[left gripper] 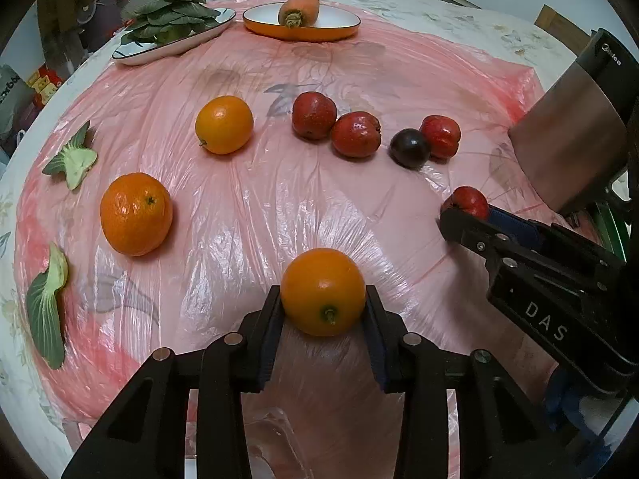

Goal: Organize fruits
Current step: 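Grasp a red apple with the right gripper while the left gripper grasps an orange, then lift and carry the apple and orange toward the green tray with both grippers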

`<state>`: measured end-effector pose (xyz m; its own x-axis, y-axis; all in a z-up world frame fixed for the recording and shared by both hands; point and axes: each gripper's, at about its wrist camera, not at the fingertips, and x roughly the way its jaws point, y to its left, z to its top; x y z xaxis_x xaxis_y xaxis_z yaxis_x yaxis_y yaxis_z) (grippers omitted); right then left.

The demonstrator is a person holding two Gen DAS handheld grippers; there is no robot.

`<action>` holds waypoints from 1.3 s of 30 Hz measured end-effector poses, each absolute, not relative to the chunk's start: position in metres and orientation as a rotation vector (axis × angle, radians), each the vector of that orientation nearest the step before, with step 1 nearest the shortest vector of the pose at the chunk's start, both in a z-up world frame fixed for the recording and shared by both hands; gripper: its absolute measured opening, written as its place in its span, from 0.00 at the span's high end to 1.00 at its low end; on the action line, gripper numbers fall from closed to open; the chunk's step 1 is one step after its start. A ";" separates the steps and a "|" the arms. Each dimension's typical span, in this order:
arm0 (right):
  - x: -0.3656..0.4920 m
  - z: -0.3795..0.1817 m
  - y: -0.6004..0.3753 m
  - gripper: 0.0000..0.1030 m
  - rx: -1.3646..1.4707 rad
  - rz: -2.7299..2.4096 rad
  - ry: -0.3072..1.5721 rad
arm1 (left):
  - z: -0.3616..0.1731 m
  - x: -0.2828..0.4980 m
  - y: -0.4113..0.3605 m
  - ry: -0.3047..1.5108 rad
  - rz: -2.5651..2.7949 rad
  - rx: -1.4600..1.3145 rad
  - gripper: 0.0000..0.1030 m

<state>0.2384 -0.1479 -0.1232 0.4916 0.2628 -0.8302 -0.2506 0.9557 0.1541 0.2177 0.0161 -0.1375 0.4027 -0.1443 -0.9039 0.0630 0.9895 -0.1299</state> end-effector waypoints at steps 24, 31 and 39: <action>0.240 -0.118 -0.160 0.53 0.088 0.354 1.012 | -0.129 0.205 0.010 1.117 -0.094 -0.052 0.68; 0.237 -0.113 -0.162 0.53 0.098 0.358 0.993 | -0.128 0.204 0.007 1.109 -0.088 -0.043 0.68; 0.231 -0.103 -0.166 0.53 0.122 0.363 0.967 | -0.123 0.201 0.004 1.099 -0.095 -0.046 0.68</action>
<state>0.2312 -0.1663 -0.1029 0.5132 0.3549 -0.7815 -0.2471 0.9330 0.2615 0.2011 0.0037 -0.1235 0.4505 -0.0997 -0.8872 0.0539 0.9950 -0.0845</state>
